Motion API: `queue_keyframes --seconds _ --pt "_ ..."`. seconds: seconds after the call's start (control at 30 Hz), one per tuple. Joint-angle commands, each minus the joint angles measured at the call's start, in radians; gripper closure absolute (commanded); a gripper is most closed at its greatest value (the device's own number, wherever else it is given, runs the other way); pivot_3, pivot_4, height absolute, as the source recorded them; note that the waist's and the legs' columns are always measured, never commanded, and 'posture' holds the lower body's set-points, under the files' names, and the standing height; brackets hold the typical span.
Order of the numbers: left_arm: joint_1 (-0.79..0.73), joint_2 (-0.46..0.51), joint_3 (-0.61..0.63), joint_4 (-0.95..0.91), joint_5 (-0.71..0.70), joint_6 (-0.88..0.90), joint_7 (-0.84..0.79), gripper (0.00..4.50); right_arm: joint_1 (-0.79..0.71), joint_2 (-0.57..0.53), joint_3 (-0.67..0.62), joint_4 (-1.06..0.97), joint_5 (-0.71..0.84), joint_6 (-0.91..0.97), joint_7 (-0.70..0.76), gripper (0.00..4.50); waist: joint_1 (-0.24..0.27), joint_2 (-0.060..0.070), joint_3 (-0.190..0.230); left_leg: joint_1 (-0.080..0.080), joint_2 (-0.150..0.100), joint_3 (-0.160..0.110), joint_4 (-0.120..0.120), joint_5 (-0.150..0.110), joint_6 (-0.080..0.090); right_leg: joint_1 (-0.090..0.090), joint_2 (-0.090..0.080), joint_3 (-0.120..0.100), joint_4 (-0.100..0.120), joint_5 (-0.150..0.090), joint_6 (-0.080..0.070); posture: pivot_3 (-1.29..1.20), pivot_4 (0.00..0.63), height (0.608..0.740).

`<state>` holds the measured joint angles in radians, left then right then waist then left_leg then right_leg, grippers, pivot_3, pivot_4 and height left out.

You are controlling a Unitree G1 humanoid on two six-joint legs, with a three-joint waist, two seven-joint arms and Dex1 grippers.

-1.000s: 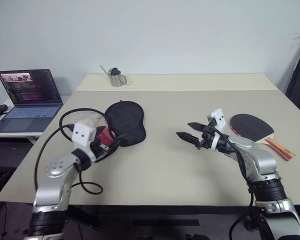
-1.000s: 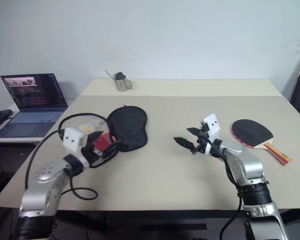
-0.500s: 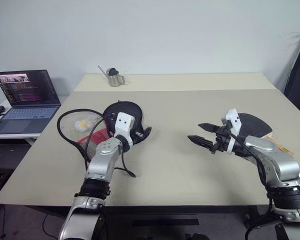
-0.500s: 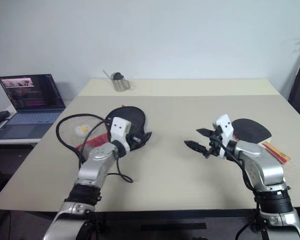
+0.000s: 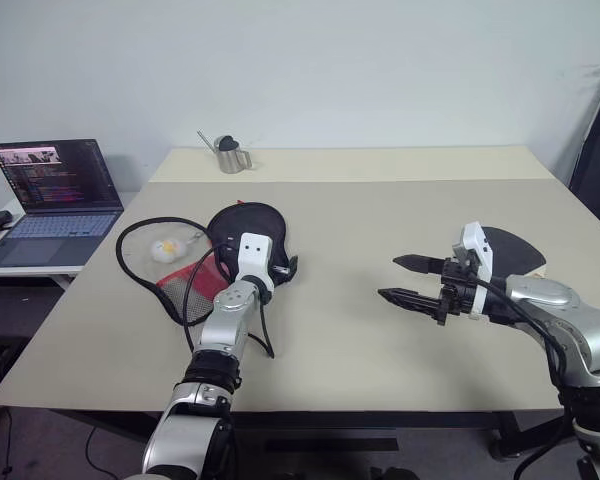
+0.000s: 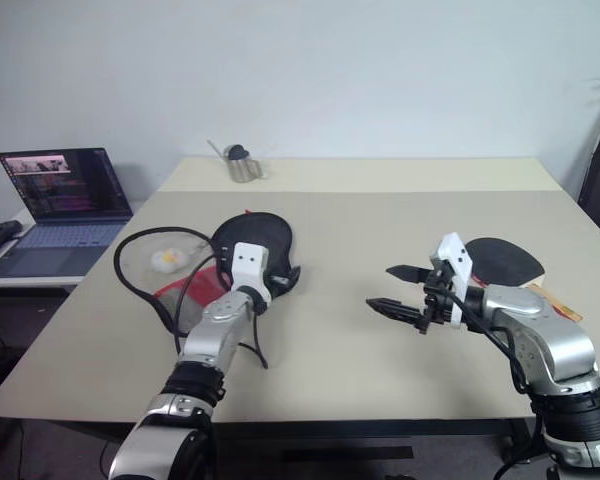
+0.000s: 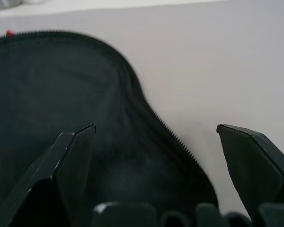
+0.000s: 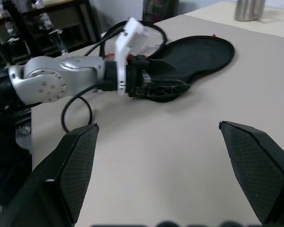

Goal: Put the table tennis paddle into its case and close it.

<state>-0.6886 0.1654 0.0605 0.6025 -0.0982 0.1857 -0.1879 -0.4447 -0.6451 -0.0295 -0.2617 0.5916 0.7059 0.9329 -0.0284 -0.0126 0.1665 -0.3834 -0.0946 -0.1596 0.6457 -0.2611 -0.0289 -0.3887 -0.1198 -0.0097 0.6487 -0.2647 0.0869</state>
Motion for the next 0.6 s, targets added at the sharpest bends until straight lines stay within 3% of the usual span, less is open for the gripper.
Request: queue_keyframes --seconds 0.03,0.6 --pt "-0.039 -0.015 0.019 0.018 -0.005 -0.014 0.017 0.0 -0.007 -0.006 -0.001 -0.037 0.005 -0.023 0.008 0.04 0.001 0.0 0.0 0.0 0.0 0.0 0.0 0.0 0.0 0.0 0.0 0.0 0.0 0.0 0.0 0.0 0.15 0.74" --pt "-0.136 -0.073 0.016 0.179 0.015 -0.043 0.034 0.0 -0.006 -0.006 -0.007 -0.024 0.004 -0.026 -0.002 0.04 0.003 -0.001 0.0 0.0 0.0 0.0 0.0 0.0 0.0 0.0 0.0 0.0 0.0 0.0 0.0 0.0 0.15 0.74"
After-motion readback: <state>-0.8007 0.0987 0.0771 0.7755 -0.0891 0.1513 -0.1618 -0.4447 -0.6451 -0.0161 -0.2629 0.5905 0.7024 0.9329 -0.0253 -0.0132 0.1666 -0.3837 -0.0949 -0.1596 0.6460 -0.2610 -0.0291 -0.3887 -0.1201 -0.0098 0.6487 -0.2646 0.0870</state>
